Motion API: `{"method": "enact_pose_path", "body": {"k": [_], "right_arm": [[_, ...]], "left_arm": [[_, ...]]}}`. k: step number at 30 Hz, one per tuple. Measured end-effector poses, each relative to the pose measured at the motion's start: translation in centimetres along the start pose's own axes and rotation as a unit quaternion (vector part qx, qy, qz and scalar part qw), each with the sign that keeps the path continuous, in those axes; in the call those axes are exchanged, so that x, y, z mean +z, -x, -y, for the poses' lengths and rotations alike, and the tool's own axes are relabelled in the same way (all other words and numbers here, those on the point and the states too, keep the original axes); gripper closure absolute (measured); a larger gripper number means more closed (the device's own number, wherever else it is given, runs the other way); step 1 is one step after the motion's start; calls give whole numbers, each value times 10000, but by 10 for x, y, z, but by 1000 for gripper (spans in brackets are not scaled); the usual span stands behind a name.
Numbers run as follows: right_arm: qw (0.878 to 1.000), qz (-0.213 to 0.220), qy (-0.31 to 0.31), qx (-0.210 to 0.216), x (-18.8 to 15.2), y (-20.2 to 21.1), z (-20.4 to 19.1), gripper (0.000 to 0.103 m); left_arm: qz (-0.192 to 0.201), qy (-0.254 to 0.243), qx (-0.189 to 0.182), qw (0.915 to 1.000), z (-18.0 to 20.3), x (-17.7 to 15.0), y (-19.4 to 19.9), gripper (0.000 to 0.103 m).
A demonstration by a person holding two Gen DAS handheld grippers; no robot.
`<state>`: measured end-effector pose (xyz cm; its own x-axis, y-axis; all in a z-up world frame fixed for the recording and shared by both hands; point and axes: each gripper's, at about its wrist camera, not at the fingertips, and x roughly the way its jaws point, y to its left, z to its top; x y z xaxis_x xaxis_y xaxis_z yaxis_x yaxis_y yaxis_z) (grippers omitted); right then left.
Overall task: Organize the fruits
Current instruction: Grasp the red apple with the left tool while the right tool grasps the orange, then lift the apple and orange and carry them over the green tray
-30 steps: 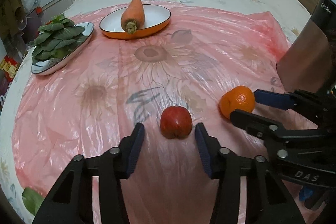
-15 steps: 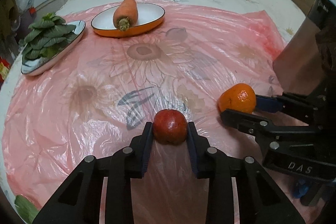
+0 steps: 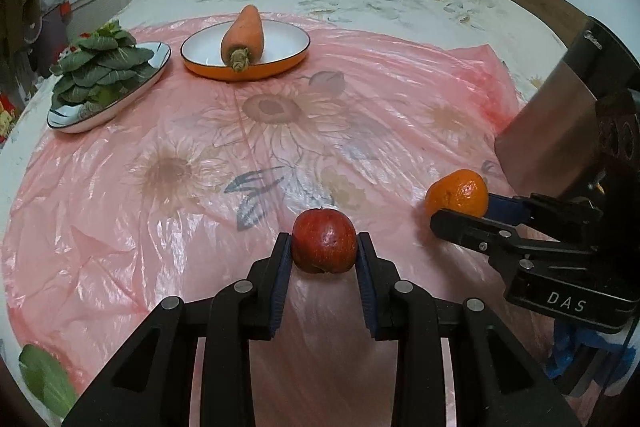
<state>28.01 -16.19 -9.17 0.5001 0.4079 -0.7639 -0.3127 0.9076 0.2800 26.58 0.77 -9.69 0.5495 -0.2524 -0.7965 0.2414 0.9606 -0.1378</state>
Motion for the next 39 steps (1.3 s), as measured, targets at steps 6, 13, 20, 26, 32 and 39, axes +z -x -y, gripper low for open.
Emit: {"method": "enact_pose_path", "body": {"k": [6,13,20,26,32,39], "right_arm": [[9999,93,79,-84,-12,24,-4,61],[9996,116,90,-226,-39,58,-6,61],[9991,134,94,-392,-68,93,0,61],[9982,194,-77,-566,-92,125,17,61],[9969,260,-232,-703,-110,152,36,61],[9943,411,-420,-884,-126,184,61,61]], "left_arm": [[71,-143,206,9997,19,-9,19,76],[67,-269,314,9991,39,-26,39,76],[115,-425,320,9985,69,-38,59,76],[93,-558,262,9981,98,-44,69,76],[57,-742,161,9971,135,-53,77,76],[21,-955,22,9954,180,-59,82,76]]}}
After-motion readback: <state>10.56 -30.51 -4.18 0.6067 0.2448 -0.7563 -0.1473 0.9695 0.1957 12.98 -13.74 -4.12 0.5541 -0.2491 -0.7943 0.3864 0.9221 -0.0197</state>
